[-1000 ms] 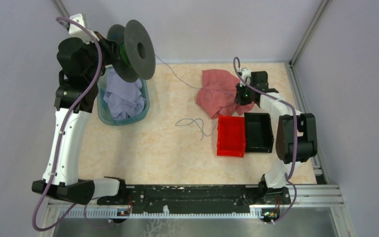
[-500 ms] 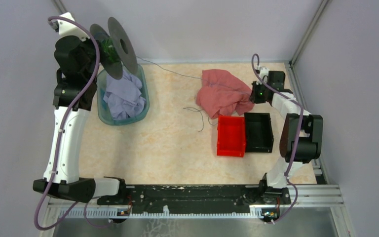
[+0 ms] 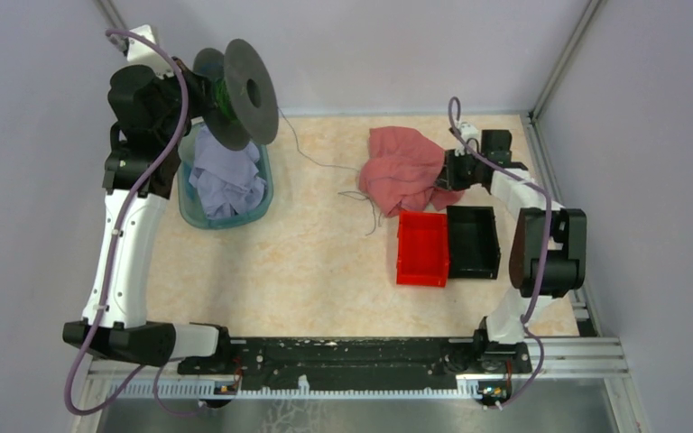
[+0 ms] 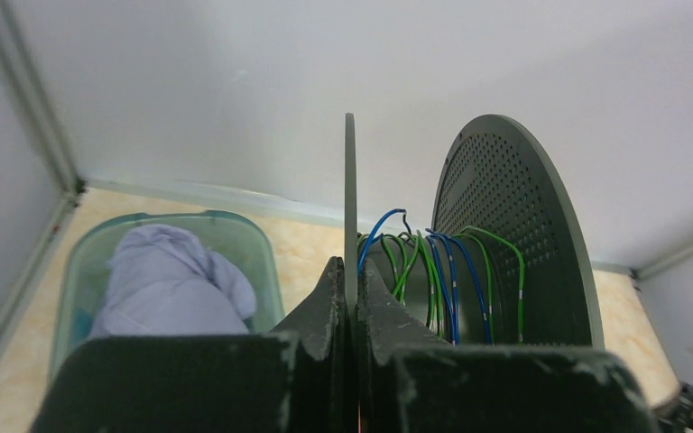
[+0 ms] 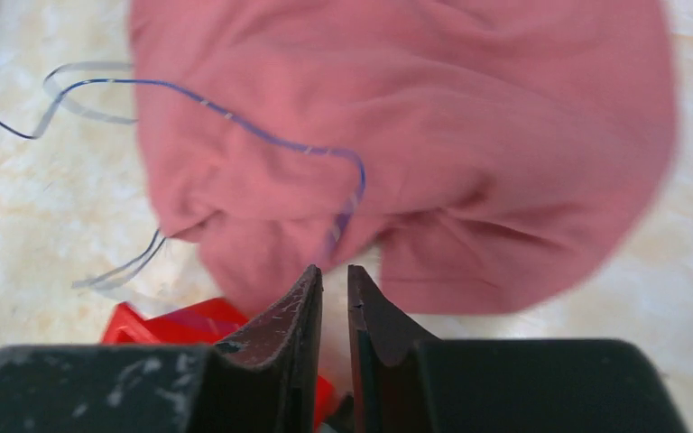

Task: Wrap the cables
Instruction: Wrap the cable around the cable reel.

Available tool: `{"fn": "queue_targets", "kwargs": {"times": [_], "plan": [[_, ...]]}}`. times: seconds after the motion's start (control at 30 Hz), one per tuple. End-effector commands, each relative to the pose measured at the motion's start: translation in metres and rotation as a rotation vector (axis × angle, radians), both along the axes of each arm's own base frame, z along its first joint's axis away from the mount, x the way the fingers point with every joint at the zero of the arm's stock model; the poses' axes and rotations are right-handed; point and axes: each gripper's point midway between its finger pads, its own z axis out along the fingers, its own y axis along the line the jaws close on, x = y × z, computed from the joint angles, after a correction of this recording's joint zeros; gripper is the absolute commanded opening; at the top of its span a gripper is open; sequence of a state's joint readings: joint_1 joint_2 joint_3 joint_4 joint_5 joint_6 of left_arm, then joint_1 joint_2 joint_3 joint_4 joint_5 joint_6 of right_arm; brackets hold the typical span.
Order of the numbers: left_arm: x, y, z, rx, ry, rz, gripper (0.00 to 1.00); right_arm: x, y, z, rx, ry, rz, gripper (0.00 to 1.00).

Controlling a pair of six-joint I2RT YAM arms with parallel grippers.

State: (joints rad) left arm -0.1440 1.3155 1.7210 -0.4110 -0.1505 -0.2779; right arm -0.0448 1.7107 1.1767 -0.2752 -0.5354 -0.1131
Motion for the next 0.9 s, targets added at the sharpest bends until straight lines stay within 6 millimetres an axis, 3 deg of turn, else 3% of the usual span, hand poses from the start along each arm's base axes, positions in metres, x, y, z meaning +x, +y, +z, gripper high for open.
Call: {"fn": "queue_targets", "kwargs": {"times": [0.0, 0.27, 0.5, 0.7, 0.87], "plan": [[-0.004, -0.036, 0.031, -0.085, -0.105, -0.194, 0.00, -0.012, 0.055, 0.040, 0.082, -0.097, 0.218, 0.21], [-0.019, -0.073, 0.036, -0.125, -0.109, -0.415, 0.00, -0.043, 0.115, 0.094, 0.167, -0.212, 0.456, 0.54], [-0.031, -0.090, 0.036, -0.152, -0.106, -0.522, 0.00, -0.057, 0.174, 0.141, 0.277, -0.356, 0.632, 0.65], [-0.038, -0.100, 0.039, -0.198, -0.094, -0.581, 0.00, -0.064, 0.227, 0.145, 0.406, -0.424, 0.726, 0.75], [-0.047, -0.113, 0.040, -0.236, -0.073, -0.645, 0.00, -0.062, 0.255, 0.128, 0.494, -0.433, 0.746, 0.76]]}}
